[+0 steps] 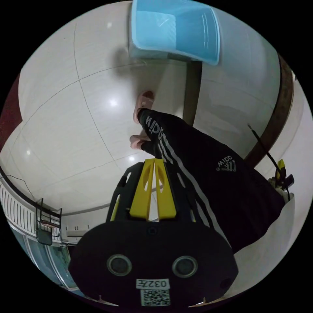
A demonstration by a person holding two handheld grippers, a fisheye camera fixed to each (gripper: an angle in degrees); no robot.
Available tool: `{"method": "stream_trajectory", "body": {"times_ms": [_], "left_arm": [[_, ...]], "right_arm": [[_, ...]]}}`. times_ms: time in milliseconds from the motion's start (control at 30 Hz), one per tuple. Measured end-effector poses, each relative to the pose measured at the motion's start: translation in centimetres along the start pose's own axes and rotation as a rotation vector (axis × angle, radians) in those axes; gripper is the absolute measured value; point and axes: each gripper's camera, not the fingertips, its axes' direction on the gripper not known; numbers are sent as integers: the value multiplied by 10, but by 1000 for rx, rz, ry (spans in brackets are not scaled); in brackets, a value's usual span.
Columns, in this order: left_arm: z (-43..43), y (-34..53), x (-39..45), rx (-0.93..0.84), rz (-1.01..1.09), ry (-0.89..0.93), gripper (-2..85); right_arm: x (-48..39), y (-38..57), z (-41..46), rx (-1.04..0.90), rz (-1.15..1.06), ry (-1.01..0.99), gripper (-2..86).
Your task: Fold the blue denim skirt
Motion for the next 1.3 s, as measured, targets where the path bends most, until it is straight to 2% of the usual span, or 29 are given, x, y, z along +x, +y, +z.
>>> {"method": "stream_trajectory", "body": {"times_ms": [67, 300, 533, 700, 800, 967, 1067, 1167, 1300], "left_arm": [[-16, -4, -16, 57, 0, 32, -9], [-40, -11, -56, 185, -111, 159, -9], [-15, 4, -58, 235, -247, 289, -9], [0, 31, -55, 264, -365, 357, -9], [-1, 46, -56, 288, -456, 363, -9], [-23, 63, -45, 437, -518, 403, -9], [-31, 62, -37, 487, -513, 410, -9], [-33, 58, -37, 513, -511, 408, -9], [-22, 51, -51, 515, -545, 439, -9]], "right_arm": [[-19, -55, 1, -13, -74, 31, -10], [-35, -166, -12, 10, -127, 28, -10], [-1, -282, -55, 91, -134, 85, -9], [21, -373, -96, 229, -139, 111, -2], [31, -435, -113, 298, -159, 111, 29], [23, -531, -115, 347, -195, 159, 87], [15, -567, -106, 349, -152, 242, 104], [14, -588, -94, 300, -91, 289, 71], [16, -577, -108, 337, -70, 236, 47]]}}
